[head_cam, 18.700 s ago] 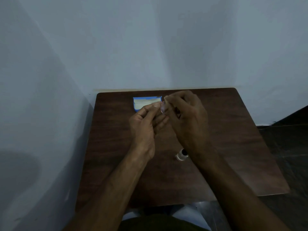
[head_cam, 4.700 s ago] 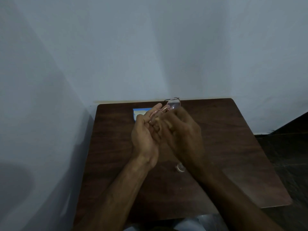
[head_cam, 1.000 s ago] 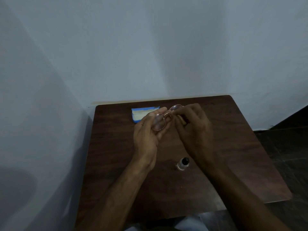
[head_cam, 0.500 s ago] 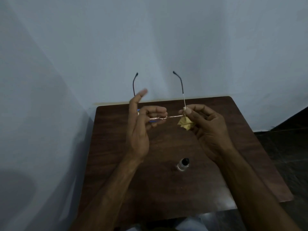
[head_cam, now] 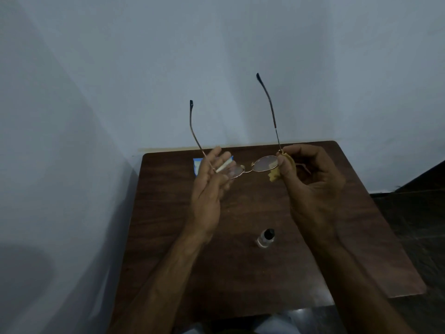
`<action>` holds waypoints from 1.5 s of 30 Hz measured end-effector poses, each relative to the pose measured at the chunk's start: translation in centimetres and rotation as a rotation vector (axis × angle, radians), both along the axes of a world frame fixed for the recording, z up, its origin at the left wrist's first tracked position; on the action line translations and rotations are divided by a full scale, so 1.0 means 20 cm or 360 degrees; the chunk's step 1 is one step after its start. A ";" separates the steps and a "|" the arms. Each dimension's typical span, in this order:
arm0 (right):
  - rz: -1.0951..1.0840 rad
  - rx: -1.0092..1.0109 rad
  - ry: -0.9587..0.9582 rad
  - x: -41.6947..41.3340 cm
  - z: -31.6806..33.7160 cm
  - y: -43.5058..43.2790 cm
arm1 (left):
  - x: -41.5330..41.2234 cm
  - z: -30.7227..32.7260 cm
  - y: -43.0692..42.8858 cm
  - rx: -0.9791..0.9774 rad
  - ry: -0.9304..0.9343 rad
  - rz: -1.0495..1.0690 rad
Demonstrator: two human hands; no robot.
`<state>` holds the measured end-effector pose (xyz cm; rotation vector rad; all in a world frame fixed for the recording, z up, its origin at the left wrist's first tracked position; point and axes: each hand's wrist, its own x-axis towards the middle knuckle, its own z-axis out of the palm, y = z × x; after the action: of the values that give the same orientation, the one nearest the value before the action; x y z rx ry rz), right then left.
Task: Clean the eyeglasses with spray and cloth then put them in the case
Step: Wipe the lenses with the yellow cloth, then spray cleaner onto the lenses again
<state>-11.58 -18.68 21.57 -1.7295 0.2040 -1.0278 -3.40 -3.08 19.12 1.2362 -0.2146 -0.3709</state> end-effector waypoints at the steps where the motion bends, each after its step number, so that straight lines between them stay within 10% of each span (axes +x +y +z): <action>1: -0.0028 -0.0030 0.0000 -0.01 0.00 -0.01 | -0.01 0.00 0.00 -0.0001 0.0101 -0.0018; 20: -0.0010 0.0145 0.0159 -0.07 -0.27 -0.18 | -0.07 -0.06 -0.04 -0.0238 0.0446 0.0310; 29: -0.0257 0.0602 0.1091 -0.16 -1.08 -0.43 | -0.14 -0.20 -0.02 -0.0120 0.0441 0.0375; 45: -0.0303 0.0047 0.1747 -0.16 -1.44 -0.53 | -0.22 -0.35 0.01 0.0048 0.0581 0.0375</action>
<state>-14.73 -29.19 -7.32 -2.1077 1.0749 -0.0891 -7.75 -2.91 12.04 1.1856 0.2486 -0.3879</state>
